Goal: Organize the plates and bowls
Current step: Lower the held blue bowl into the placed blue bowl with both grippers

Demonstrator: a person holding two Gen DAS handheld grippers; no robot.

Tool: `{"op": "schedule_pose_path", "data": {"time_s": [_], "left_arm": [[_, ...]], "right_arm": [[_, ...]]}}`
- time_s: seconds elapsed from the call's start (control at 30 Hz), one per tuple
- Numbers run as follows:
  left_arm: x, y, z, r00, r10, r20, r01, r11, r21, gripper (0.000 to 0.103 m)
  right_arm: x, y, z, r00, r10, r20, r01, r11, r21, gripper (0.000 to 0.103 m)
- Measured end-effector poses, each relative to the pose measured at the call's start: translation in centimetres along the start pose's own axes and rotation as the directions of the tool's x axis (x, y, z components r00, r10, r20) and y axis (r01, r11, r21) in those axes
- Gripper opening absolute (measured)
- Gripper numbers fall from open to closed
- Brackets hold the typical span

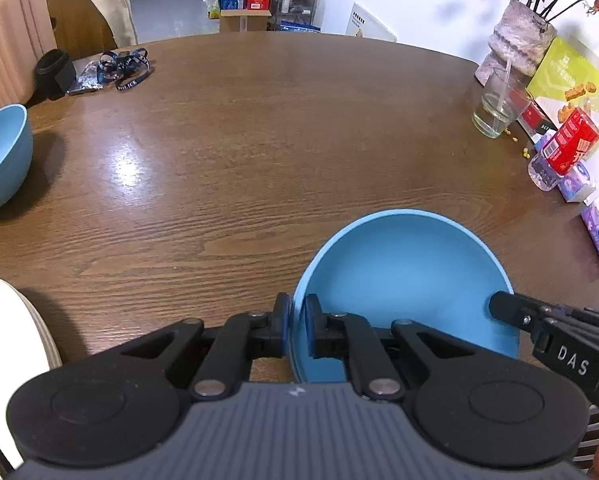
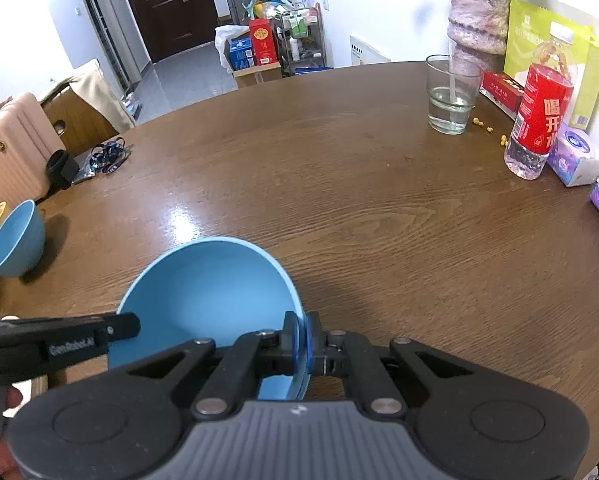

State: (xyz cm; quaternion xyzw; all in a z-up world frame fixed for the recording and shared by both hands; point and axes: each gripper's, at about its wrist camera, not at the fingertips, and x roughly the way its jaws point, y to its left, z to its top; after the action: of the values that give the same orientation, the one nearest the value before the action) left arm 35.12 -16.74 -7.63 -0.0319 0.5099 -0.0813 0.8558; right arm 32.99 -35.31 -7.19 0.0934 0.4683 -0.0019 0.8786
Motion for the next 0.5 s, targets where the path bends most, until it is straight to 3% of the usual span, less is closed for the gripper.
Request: {"op": "schedule_pose_path", "data": {"time_s": [0.5], "left_arm": [[-0.48,-0.4,-0.37,0.999,0.031,0.01,-0.031,1.0,-0.004,0.009]], "right_arm": [[-0.41,-0.1,-0.46,1.0,0.019,0.025,-0.019,1.0,0.001,0.003]]}}
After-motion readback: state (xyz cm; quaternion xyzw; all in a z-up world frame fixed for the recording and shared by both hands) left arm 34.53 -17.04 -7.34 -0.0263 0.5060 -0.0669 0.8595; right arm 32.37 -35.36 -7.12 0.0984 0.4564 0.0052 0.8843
